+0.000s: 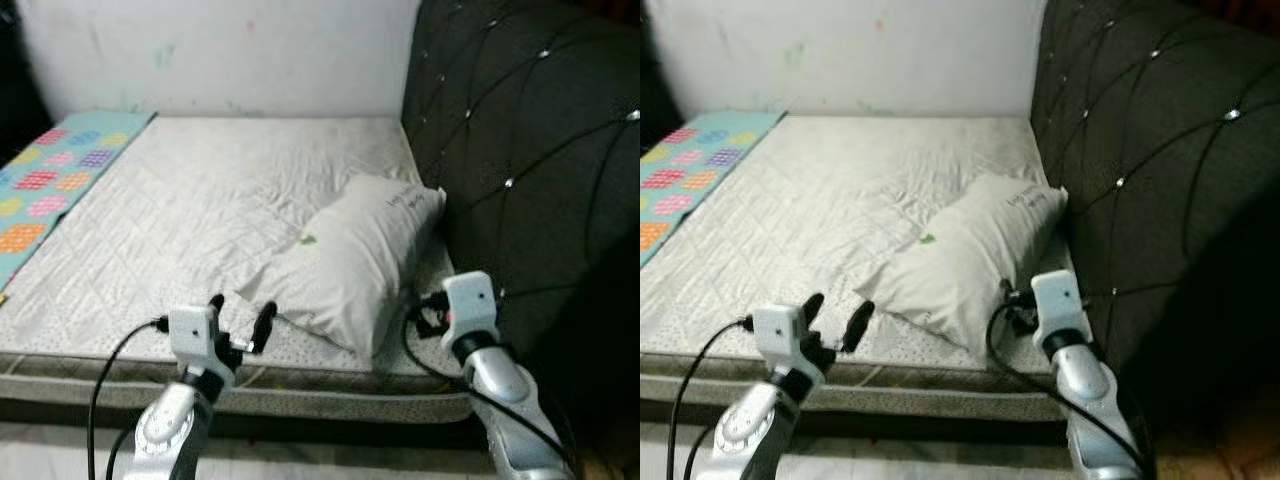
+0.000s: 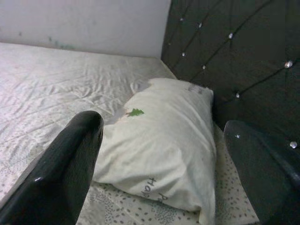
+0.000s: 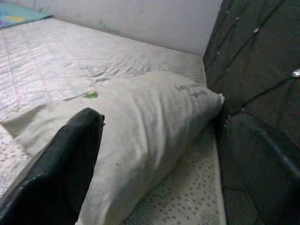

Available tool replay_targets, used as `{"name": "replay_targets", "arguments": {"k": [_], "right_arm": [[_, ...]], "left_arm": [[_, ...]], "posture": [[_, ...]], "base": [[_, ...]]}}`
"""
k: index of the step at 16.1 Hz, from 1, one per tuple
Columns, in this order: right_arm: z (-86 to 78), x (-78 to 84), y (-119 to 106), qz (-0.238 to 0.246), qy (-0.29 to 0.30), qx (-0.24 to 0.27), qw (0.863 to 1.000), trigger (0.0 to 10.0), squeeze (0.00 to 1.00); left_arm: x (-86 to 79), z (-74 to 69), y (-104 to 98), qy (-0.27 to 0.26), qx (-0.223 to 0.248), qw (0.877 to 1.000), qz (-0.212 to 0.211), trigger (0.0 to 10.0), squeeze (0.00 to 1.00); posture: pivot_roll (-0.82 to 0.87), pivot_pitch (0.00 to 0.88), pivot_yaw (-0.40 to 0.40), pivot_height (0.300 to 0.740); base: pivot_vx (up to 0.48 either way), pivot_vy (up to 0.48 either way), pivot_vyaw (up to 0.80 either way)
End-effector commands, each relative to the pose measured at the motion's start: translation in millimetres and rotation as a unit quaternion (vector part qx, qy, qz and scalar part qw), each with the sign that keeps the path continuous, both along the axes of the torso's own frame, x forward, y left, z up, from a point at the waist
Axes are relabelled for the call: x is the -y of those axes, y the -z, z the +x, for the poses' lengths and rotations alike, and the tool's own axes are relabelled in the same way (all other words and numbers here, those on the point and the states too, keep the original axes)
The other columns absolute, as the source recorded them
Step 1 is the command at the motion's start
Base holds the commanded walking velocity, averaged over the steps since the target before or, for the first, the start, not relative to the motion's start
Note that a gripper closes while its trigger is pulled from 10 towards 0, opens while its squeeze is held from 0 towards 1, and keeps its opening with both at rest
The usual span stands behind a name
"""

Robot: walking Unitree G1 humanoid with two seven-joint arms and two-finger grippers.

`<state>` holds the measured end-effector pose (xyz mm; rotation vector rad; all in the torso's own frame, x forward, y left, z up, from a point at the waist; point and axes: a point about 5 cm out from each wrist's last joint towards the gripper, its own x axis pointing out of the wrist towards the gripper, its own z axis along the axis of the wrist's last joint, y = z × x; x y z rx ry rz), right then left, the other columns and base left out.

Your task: Clean up the room

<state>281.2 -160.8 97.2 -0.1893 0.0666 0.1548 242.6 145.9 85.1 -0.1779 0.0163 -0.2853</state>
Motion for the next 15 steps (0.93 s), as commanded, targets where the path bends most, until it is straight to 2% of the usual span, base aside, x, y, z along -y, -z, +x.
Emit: {"name": "replay_targets", "arguments": {"k": [1, 15], "right_arm": [[3.3, -9.2, -6.6, 0.007, -0.014, 0.013, 1.000, 10.0, 0.00], [1.2, -10.1, -4.2, 0.006, -0.016, 0.009, 1.000, 10.0, 0.00]], "left_arm": [[-5.6, -1.5, -3.1, 0.000, 0.010, 1.000, 0.002, 10.0, 0.00], [-4.4, -4.8, -1.6, 0.009, 0.005, 1.000, 0.004, 10.0, 0.00]], "posture": [[-0.09, 0.000, 0.020, 0.740], [-0.09, 0.013, 0.019, 0.740]], "base": [[0.000, 0.000, 0.00], [0.284, 0.000, 0.00]]}}
